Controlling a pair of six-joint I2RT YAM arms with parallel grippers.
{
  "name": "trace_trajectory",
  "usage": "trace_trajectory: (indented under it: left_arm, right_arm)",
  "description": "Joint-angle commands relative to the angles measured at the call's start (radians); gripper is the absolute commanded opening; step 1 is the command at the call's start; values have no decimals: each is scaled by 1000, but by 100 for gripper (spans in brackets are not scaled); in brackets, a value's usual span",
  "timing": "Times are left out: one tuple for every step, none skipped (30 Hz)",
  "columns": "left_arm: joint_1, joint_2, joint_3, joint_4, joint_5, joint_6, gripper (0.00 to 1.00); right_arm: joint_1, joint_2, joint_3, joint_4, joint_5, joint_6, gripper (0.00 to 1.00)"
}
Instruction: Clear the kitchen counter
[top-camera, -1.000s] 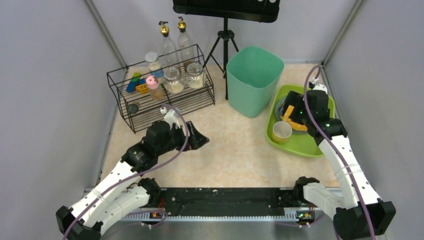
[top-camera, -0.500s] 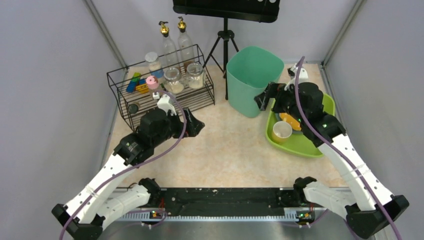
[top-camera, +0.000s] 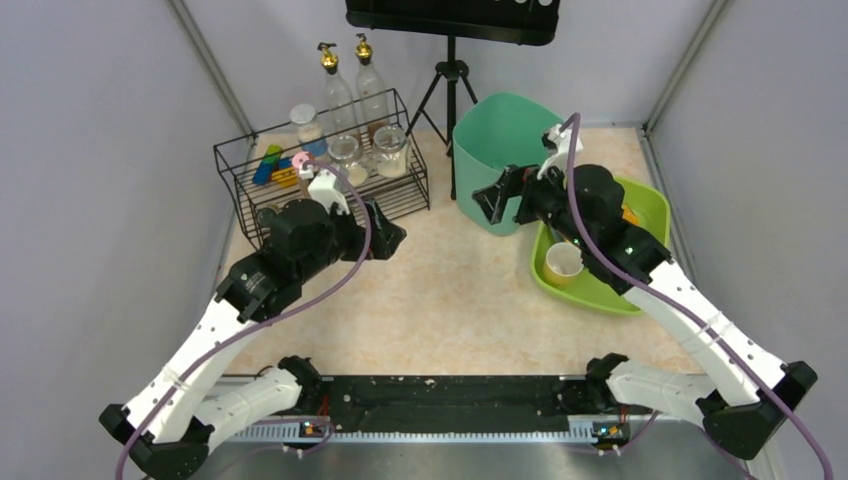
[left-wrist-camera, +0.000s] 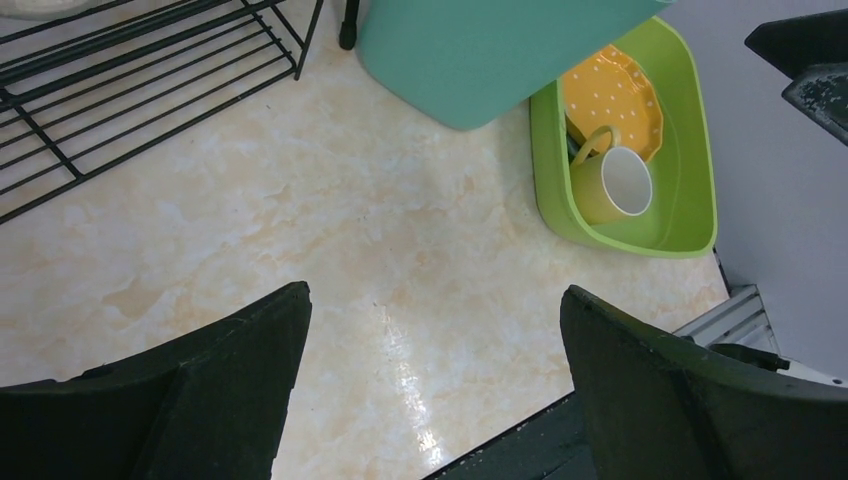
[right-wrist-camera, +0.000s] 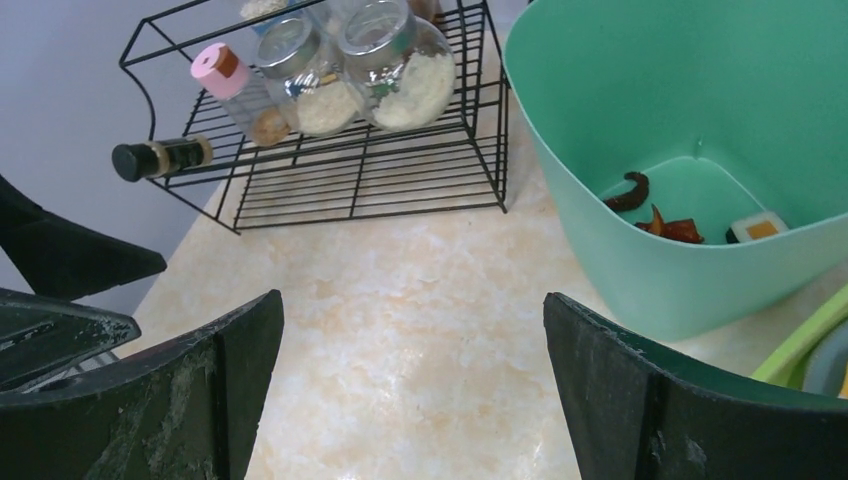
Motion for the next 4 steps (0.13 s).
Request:
trace_trajectory:
  left_arm:
    - [2, -11, 49, -11, -28, 20, 99]
    - [2, -14, 50, -14, -36, 20, 99]
    - [2, -18, 50, -17, -41, 20, 99]
    - [2, -21, 50, -19, -45, 19, 99]
  right_arm:
    - [39, 20, 15, 74, -43, -37, 99]
    - [58, 33, 33, 61, -37, -47, 99]
    - [83, 44, 39, 55, 3, -52, 99]
    - [103, 50, 39, 58, 43, -52, 99]
